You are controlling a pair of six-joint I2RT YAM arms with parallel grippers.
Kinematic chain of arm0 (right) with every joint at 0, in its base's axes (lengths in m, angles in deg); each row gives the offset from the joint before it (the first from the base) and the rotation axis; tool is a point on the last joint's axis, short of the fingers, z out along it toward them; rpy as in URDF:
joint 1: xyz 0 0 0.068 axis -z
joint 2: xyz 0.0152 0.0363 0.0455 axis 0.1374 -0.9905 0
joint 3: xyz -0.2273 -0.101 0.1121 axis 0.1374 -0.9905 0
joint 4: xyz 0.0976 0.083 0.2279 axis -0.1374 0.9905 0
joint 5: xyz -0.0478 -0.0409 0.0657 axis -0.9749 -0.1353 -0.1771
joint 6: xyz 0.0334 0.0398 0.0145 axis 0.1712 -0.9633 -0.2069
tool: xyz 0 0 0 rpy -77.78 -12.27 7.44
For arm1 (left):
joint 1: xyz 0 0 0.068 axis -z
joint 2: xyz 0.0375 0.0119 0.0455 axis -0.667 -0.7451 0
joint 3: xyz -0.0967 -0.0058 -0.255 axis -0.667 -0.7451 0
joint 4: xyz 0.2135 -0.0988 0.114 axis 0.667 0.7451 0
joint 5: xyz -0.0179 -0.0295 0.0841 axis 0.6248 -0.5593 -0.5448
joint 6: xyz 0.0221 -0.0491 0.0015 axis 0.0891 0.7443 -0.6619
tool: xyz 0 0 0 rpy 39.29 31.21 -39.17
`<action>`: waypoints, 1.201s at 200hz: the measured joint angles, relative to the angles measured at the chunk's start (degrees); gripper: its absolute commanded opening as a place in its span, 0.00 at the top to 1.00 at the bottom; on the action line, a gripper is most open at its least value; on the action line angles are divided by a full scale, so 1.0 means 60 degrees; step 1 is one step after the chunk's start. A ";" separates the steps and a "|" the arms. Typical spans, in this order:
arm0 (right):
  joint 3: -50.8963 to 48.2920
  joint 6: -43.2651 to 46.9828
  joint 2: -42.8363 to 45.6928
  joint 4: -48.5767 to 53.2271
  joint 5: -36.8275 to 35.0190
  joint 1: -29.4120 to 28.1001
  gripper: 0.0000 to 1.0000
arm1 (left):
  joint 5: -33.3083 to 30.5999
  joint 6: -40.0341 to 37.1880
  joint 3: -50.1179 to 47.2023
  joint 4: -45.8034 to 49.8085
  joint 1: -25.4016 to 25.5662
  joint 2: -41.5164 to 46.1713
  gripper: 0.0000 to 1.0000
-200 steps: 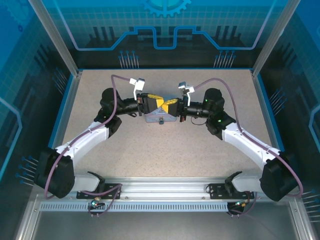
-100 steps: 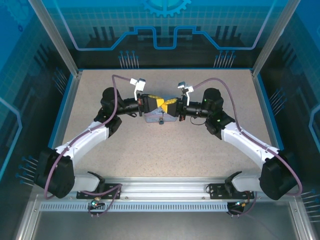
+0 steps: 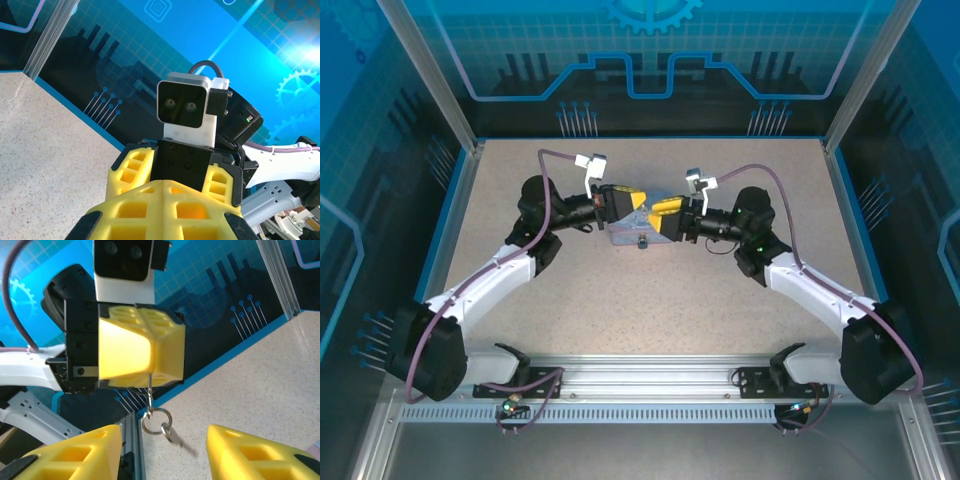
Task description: Unlock the padlock with the key
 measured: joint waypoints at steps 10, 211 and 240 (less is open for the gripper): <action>0.0000 -0.0051 0.0000 -0.0189 0.0000 -0.0004 0.48 | -0.0025 0.0007 0.0000 -0.0062 0.0018 0.0000 1.00; 0.0324 -0.0364 -0.0619 -0.0739 -0.0073 -0.0266 0.94 | -0.0273 -0.0015 0.0000 0.0044 0.0069 0.0000 1.00; 0.0324 -0.0353 -0.0561 -0.0572 -0.0160 -0.0266 0.97 | -0.0277 -0.0044 0.0000 0.0058 0.0069 0.0000 0.85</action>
